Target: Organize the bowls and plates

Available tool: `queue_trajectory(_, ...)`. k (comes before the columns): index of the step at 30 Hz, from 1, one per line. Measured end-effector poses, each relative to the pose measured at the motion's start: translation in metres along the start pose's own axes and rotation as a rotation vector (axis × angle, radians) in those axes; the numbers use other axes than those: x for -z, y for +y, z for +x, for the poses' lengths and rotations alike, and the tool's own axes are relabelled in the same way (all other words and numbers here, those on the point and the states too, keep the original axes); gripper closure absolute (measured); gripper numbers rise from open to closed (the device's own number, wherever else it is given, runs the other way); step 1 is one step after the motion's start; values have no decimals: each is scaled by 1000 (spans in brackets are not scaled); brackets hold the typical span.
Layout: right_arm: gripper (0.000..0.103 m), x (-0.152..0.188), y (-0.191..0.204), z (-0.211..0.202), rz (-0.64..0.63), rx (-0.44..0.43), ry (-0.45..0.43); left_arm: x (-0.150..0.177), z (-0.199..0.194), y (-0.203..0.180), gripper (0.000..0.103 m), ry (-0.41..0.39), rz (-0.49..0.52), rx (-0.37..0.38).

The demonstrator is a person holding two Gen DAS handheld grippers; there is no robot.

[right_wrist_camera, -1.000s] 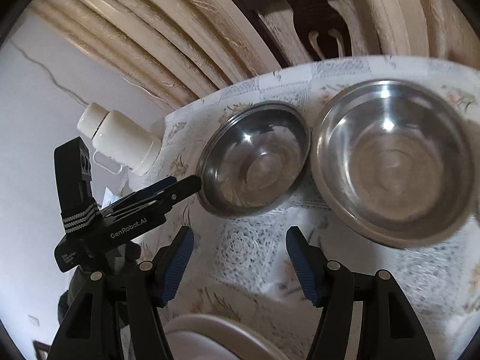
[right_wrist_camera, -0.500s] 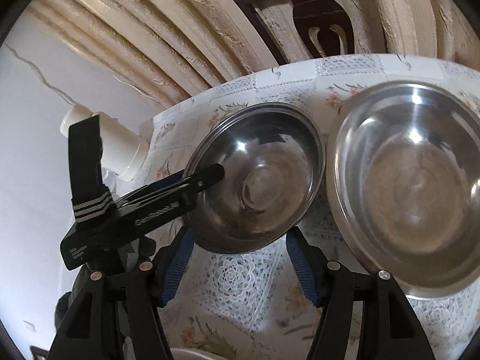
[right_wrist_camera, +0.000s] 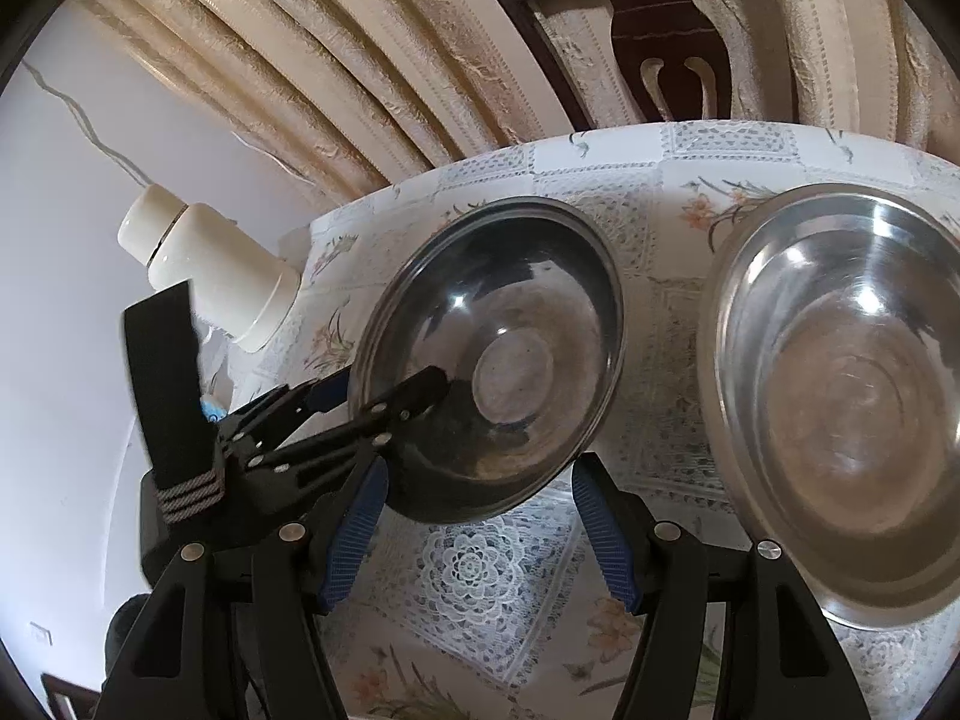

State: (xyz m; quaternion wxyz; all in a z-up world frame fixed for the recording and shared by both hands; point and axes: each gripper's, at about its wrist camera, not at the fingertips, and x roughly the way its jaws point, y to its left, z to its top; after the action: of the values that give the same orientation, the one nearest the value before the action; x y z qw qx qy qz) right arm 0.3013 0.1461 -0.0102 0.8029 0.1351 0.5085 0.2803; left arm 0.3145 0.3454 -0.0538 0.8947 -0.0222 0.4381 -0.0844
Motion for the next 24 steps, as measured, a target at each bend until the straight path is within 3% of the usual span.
queue_trajectory(8, 36, -4, 4, 9, -14, 6, 12, 3, -24, 13, 50, -32, -48, 11)
queue_trajectory(18, 36, -9, 8, 16, -46, 60, 27, -14, 5, 22, 50, 7, -116, 65)
queue_trajectory(24, 36, -9, 9, 19, -66, 74, 38, -11, 6, 16, 51, -12, -78, 58)
